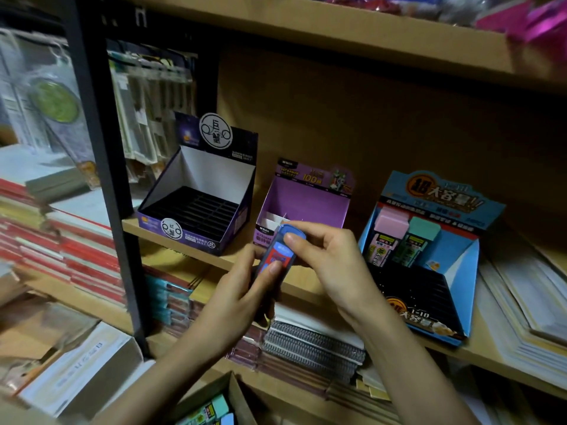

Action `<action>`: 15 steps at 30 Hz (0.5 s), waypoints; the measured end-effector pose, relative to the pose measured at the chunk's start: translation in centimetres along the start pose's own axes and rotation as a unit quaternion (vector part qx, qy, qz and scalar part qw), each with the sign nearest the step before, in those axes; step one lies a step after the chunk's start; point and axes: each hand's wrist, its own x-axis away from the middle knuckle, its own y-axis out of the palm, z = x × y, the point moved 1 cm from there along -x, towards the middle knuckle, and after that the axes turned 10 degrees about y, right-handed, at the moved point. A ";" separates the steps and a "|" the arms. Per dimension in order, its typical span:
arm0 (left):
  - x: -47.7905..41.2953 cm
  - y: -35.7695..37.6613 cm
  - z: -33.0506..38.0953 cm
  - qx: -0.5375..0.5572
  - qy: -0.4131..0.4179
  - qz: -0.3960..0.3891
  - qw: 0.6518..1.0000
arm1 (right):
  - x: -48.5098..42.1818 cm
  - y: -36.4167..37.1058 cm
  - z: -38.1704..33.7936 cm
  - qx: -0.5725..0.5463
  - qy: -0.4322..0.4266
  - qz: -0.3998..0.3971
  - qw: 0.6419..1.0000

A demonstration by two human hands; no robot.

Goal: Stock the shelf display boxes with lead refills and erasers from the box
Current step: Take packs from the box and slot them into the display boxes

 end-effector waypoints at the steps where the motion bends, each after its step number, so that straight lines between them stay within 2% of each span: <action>1: -0.2 -0.2 -0.1 -0.012 0.001 -0.009 1.000 | -0.1 0.0 0.0 0.006 -0.006 0.007 1.000; 3: -1.0 -0.6 -0.6 -0.051 0.009 -0.006 0.999 | -0.6 -0.8 -0.4 0.019 -0.026 0.043 0.999; 6: -3.2 -1.4 -2.0 -0.158 0.031 0.033 0.986 | -1.6 -4.0 -1.3 0.052 -0.076 0.165 0.982; 9: -5.9 -1.6 -3.9 -0.352 0.102 -0.016 0.930 | -2.0 -6.8 -0.7 0.065 -0.083 0.274 0.956; 12: -7.8 -1.2 -5.9 -0.468 0.135 -0.103 0.867 | -2.2 -7.5 0.6 0.103 -0.063 0.305 0.945; 15: -8.1 -1.4 -7.1 -0.505 0.122 -0.142 0.843 | -2.7 -7.5 1.1 0.130 -0.072 0.302 0.942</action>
